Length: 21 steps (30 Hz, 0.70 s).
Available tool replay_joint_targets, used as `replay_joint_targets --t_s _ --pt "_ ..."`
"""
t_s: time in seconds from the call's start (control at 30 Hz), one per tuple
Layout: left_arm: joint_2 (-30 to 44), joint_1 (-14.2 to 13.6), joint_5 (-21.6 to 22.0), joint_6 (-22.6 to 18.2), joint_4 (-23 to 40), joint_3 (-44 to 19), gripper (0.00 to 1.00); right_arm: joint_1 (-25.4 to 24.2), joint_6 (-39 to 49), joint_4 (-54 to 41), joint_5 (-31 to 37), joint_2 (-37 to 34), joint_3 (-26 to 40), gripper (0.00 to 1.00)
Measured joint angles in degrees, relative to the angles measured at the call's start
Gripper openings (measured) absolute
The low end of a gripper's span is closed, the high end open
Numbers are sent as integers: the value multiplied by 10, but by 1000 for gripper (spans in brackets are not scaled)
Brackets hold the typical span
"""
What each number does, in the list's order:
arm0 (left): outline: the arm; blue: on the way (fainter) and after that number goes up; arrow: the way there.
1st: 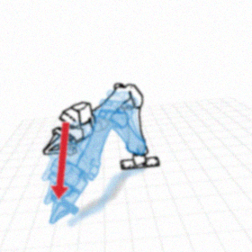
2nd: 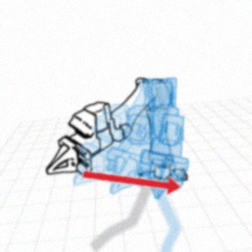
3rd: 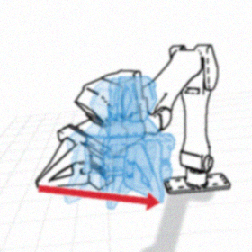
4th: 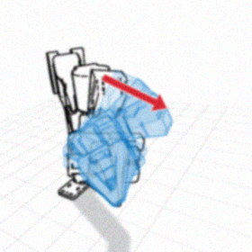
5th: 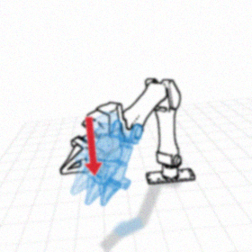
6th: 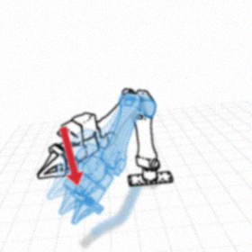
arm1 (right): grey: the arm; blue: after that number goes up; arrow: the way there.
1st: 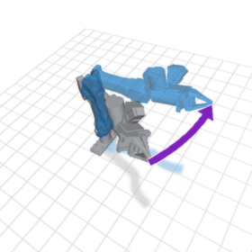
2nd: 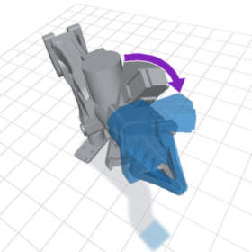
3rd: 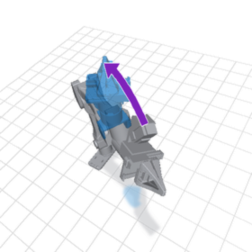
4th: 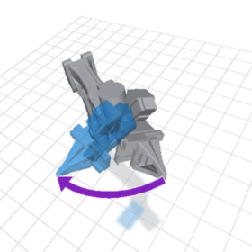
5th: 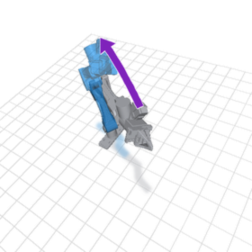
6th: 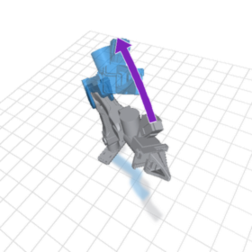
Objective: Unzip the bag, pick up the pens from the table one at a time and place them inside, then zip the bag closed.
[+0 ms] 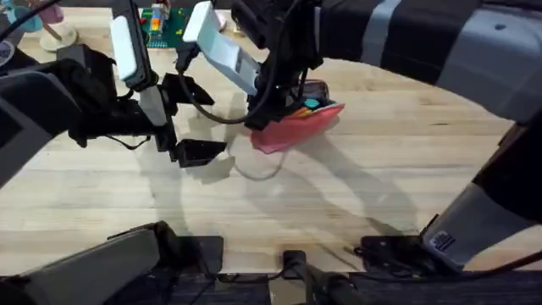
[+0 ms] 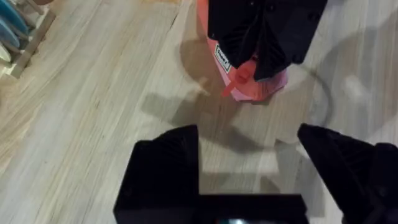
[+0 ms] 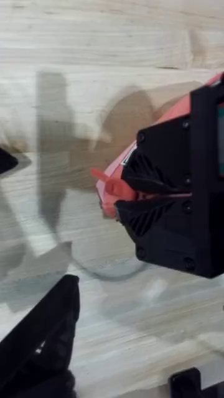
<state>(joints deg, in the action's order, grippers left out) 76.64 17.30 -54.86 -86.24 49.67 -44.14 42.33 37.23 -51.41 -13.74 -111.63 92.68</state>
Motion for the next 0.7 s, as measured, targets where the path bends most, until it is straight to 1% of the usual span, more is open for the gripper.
replay_joint_targets --t_s 0.27,0.53,0.7 --pt "0 0 0 0 0 0 993 0 0 1 0 0 0 31" --pt "0 0 0 0 0 0 993 0 -8 -11 0 0 25 31" --pt "0 0 0 0 0 0 993 -3 -9 -16 1 3 30 32"
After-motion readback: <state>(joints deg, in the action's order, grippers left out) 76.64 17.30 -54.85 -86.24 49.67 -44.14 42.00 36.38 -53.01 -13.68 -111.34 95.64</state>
